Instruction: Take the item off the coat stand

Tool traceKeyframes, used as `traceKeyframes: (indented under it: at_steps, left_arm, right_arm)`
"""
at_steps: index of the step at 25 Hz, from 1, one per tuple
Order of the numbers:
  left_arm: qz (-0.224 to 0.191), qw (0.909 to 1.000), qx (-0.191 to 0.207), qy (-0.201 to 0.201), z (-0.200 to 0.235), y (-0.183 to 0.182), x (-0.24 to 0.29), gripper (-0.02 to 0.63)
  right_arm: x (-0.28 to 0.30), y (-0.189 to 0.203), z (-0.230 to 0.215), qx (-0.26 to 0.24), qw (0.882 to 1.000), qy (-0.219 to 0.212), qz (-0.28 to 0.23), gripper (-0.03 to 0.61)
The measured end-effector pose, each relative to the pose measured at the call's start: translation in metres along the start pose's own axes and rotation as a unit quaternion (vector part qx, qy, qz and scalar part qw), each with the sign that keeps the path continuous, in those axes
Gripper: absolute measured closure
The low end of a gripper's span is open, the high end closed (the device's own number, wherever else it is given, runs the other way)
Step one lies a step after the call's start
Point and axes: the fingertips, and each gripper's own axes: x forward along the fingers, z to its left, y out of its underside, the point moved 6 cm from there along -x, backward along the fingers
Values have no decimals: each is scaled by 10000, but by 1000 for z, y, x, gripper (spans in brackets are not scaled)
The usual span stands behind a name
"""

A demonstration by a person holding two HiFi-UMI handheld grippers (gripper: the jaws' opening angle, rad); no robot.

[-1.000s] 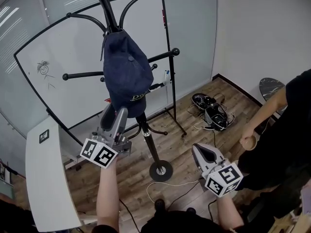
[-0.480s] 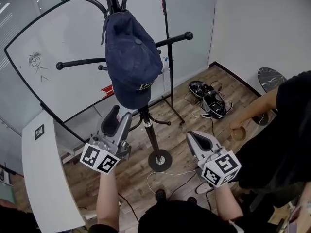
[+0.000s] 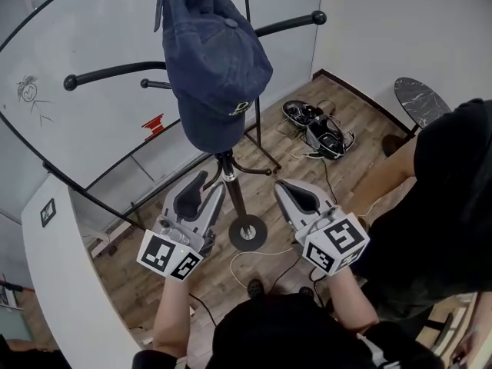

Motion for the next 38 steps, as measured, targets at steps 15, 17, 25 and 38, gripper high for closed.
traceKeyframes:
  at_steps: [15, 17, 25, 38]
  left_arm:
    - [451, 9969, -629, 149, -11, 41, 14, 588]
    - [563, 9963, -631, 146, -12, 45, 16, 595]
    - [924, 9944, -507, 49, -12, 55, 16, 598]
    - [995, 9936, -521, 78, -9, 58, 13, 598]
  right_arm:
    - [12, 11, -6, 23, 9992, 386, -26, 548]
    - [12, 12, -7, 27, 9992, 399, -20, 548]
    - [11, 23, -3, -27, 9991, 401, 96, 548]
    - [12, 27, 1, -7, 9987, 495, 117, 548]
